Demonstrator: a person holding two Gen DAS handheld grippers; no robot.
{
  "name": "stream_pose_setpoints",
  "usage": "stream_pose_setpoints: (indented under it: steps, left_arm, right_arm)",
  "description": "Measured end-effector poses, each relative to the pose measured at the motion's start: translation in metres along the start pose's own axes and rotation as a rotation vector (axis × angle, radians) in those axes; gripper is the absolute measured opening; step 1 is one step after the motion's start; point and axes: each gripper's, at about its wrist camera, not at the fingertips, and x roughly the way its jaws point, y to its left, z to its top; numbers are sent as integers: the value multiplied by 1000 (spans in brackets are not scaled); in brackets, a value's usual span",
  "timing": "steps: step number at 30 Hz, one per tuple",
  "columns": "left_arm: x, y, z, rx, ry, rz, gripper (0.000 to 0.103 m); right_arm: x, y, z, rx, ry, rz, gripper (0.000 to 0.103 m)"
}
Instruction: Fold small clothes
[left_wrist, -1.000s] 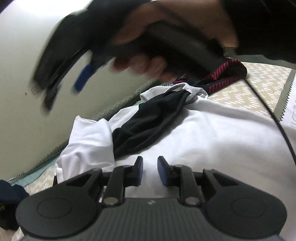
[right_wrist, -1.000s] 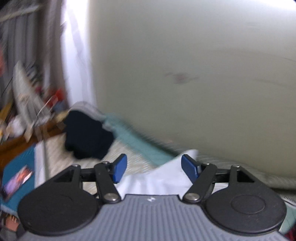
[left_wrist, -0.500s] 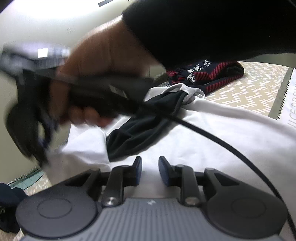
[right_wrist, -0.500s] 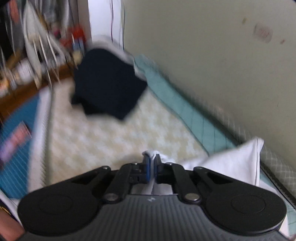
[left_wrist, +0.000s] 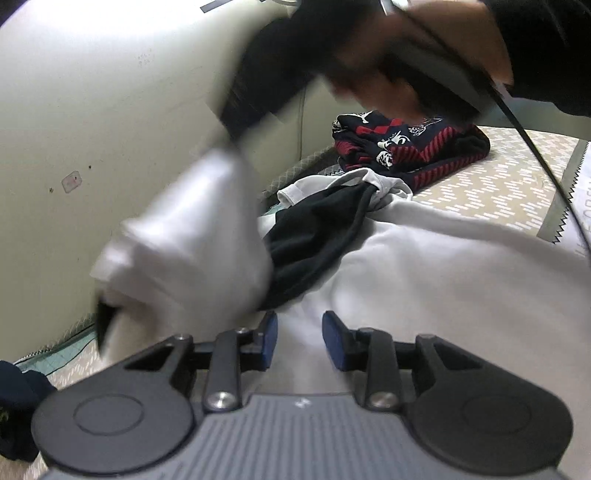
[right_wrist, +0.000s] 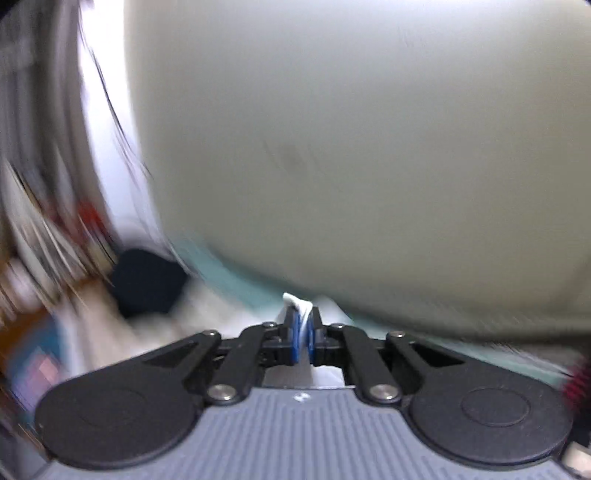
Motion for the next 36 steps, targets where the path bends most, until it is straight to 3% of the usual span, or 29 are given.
stream_pose_setpoints:
  steps: [2, 3, 4, 5, 6, 7, 9, 11, 12, 13, 18, 20, 21, 26, 31, 34, 36]
  left_arm:
    - [0, -1, 0, 4, 1, 1, 30]
    - [-1, 0, 0, 4, 0, 1, 30]
    - [-1, -1, 0, 5, 0, 1, 30]
    - [-1, -1, 0, 5, 0, 0, 30]
    - [0, -1, 0, 5, 0, 0, 30]
    - [0, -1, 0, 5, -1, 0, 30]
    - [0, -1, 0, 5, 0, -1, 31]
    - [-1, -2, 0, 10, -1, 0, 31]
    - [-1, -2, 0, 14, -1, 1, 32]
    - [-1, -3, 0, 17, -2, 3, 32]
    - [1, -4, 0, 16, -3, 0, 33]
    - [1, -5, 1, 20, -3, 1, 33]
    - [1, -5, 0, 23, -3, 3, 34]
    - [1, -5, 1, 20, -5, -1, 36]
    - [2, -3, 0, 9, -1, -5, 37]
    - [2, -1, 0, -4, 0, -7, 39]
    - [2, 2, 0, -19, 1, -8, 41]
  right_arm:
    - [16, 5, -9, -88, 119, -67, 3]
    - [17, 12, -8, -127, 120, -88, 14]
    - [16, 21, -2, -153, 93, -86, 34]
    - [13, 31, 7, -165, 57, -57, 43]
    - [11, 45, 18, -182, 16, -16, 62]
    - [9, 59, 26, -209, -7, 35, 65]
    - [14, 97, 40, -323, 13, 147, 64]
    - [24, 138, 44, -476, 85, 253, 48]
    - [31, 153, 43, -543, 128, 278, 33]
    - [40, 167, 41, -604, 183, 298, 31]
    - [87, 192, 26, -806, 413, 255, 30]
    - [100, 181, 16, -849, 453, 198, 21]
    - [105, 177, 15, -832, 453, 187, 0]
    - [95, 166, 39, -655, 269, 162, 0]
    - [64, 127, 81, -301, -4, 158, 0]
    - [40, 97, 97, -43, -192, 264, 0]
    - [29, 85, 99, 46, -242, 363, 0]
